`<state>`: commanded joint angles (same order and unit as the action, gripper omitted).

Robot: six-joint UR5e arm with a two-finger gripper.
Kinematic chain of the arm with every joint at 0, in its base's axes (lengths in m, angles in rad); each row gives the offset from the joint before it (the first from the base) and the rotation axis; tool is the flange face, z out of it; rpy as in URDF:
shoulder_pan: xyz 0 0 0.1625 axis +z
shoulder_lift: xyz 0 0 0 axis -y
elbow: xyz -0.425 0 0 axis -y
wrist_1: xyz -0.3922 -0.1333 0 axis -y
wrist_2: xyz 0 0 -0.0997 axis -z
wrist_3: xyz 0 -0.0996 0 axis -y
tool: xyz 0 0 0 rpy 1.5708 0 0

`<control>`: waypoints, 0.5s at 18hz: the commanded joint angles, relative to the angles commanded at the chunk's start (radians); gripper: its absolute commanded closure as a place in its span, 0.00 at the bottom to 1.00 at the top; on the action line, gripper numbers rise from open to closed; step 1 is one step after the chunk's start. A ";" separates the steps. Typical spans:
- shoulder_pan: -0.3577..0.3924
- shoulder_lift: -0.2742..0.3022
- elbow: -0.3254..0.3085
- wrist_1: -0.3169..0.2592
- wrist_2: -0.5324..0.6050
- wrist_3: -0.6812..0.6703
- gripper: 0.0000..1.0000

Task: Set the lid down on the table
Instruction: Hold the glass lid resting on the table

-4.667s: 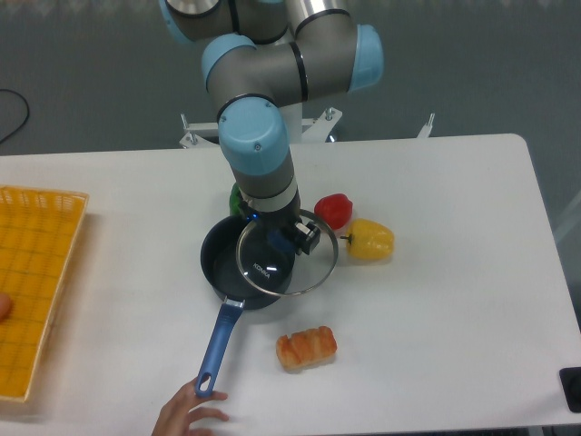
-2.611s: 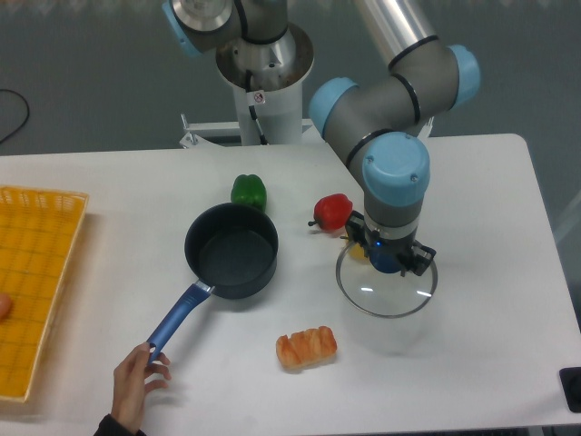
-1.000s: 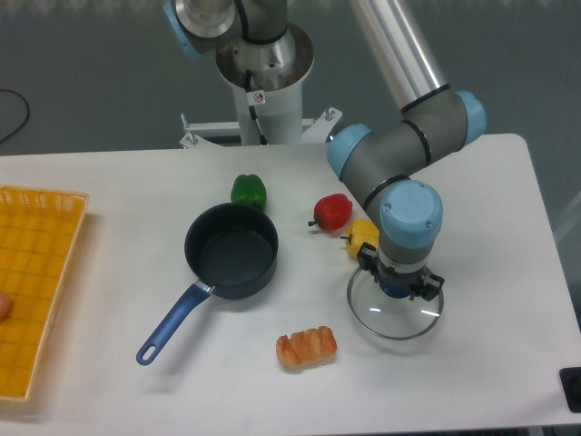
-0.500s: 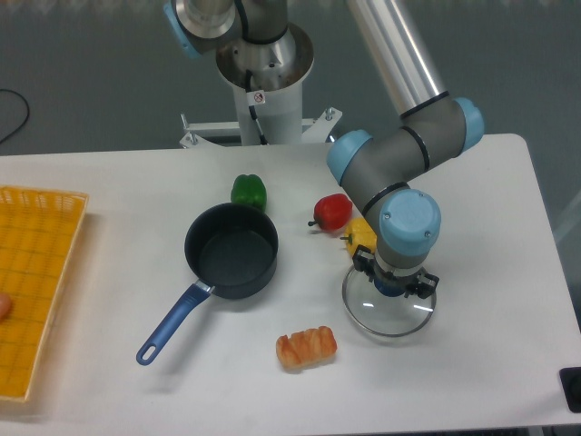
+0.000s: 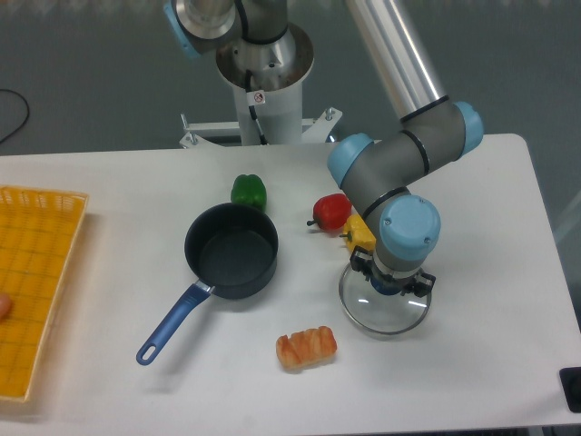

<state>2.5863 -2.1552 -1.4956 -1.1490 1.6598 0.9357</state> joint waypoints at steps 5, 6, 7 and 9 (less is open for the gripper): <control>0.000 -0.002 0.002 0.000 0.000 0.000 0.59; 0.000 -0.002 0.002 0.000 0.000 0.000 0.59; 0.000 -0.002 0.002 0.000 0.000 0.002 0.53; -0.002 0.002 -0.002 0.002 0.000 0.006 0.16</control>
<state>2.5848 -2.1537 -1.4971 -1.1474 1.6598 0.9418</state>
